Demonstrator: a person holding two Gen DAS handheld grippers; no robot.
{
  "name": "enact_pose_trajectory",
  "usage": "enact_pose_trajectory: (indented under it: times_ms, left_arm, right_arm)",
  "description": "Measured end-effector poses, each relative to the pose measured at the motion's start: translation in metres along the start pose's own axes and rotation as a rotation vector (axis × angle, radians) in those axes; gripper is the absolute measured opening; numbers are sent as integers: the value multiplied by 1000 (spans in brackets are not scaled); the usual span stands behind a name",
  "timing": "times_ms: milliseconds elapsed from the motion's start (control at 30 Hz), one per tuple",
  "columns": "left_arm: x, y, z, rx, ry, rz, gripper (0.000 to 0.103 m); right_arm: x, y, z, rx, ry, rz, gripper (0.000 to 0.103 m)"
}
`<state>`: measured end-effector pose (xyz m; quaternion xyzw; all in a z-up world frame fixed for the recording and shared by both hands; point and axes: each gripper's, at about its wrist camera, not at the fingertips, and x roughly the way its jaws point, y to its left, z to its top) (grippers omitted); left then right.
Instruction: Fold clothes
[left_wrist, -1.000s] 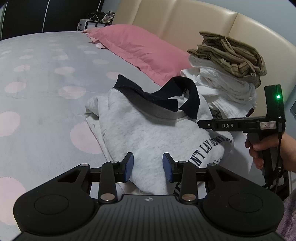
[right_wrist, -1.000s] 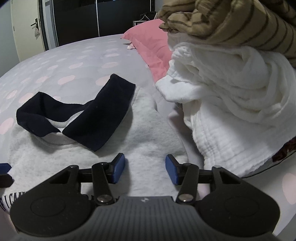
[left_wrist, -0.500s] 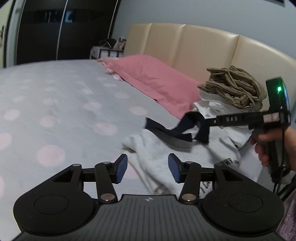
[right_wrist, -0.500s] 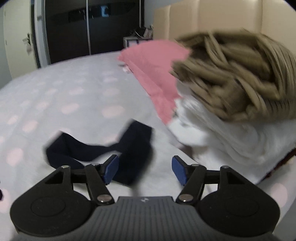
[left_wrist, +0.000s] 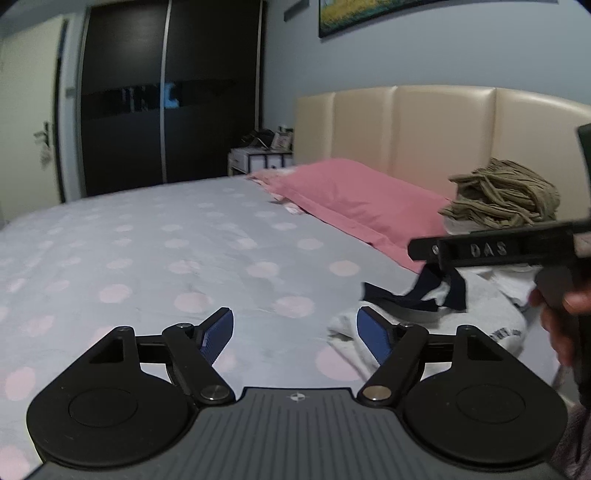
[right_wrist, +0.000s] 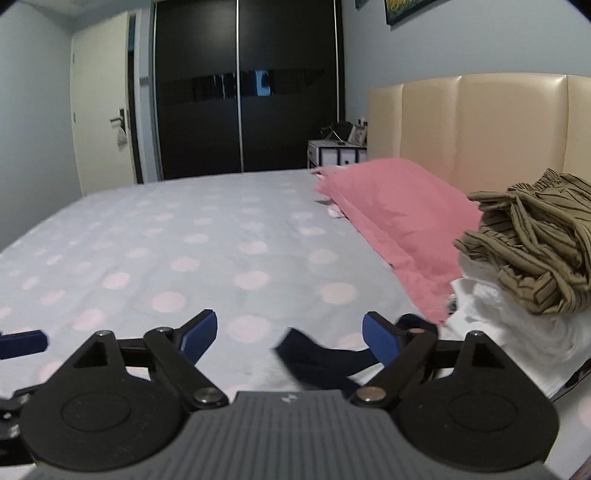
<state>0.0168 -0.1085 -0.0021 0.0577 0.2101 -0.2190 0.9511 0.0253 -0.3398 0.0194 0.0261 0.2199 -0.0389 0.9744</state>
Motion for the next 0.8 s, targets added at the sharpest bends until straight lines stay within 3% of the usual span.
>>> enact_pose_trajectory:
  times_ms: [233, 367, 800]
  left_arm:
    - [-24, 21, -4, 25, -19, 129, 75]
    - [-34, 37, -11, -9, 6, 211, 76]
    - [-38, 72, -47, -121, 95, 373, 76]
  right_arm:
    - [-25, 49, -13, -48, -59, 88, 88]
    - [-30, 72, -21, -59, -71, 116, 88]
    - [-41, 119, -64, -6, -86, 110, 90]
